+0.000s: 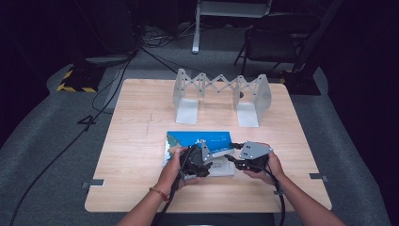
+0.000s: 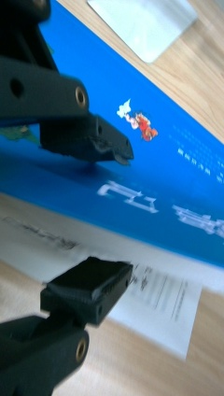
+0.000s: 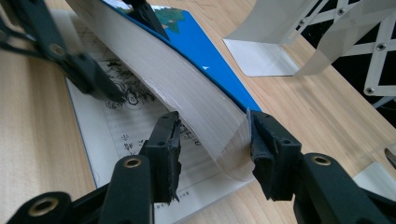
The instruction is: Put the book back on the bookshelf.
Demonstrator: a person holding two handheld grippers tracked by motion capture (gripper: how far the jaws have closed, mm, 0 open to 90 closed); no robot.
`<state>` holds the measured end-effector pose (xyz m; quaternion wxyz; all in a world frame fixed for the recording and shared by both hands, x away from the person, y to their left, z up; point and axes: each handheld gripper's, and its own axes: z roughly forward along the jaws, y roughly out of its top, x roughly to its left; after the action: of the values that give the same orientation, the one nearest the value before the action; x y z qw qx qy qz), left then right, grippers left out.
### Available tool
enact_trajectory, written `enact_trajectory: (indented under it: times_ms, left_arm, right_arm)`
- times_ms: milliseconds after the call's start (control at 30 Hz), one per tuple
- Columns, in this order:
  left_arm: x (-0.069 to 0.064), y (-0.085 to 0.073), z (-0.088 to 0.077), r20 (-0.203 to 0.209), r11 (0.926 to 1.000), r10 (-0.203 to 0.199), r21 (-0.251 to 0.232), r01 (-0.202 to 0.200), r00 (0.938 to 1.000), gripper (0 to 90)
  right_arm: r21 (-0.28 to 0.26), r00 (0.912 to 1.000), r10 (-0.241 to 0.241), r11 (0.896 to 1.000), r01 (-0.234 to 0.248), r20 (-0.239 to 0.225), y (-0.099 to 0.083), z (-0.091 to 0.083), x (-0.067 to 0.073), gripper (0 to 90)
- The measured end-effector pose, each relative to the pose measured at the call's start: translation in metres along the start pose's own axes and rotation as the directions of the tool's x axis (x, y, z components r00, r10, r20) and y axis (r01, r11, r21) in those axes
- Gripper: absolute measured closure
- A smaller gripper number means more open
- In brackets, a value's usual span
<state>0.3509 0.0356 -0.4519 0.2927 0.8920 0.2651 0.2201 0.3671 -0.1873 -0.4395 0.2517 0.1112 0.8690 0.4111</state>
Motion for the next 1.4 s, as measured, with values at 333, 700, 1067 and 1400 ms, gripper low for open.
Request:
enact_trajectory:
  times_ms: [333, 700, 1067, 1400]
  left_arm:
    - [0.005, -0.002, -0.010, -0.047, 0.9971, 0.015, -0.074, -0.019, 0.9988, 73.0]
    - [0.021, 0.001, -0.029, -0.062, 0.9912, -0.012, -0.132, 0.003, 0.9980, 74.8]
    - [0.029, -0.001, -0.041, -0.075, 0.9835, -0.045, -0.178, 0.031, 0.9961, 74.8]
    - [0.033, -0.003, -0.060, -0.066, 0.9604, -0.069, -0.274, 0.049, 0.9955, 74.9]
  right_arm:
    - [-0.052, 0.9979, 0.063, 0.997, -0.063, 0.012, 0.003, -0.002, -0.002, 38.6]
    - [0.011, 0.9720, 0.228, 0.973, -0.229, 0.056, -0.035, -0.010, -0.042, 35.7]
    - [0.127, 0.9754, 0.219, 0.967, -0.221, 0.027, -0.047, 0.008, -0.042, 34.8]
    - [0.139, 0.9732, 0.229, 0.964, -0.225, -0.016, -0.051, 0.017, -0.041, 34.6]
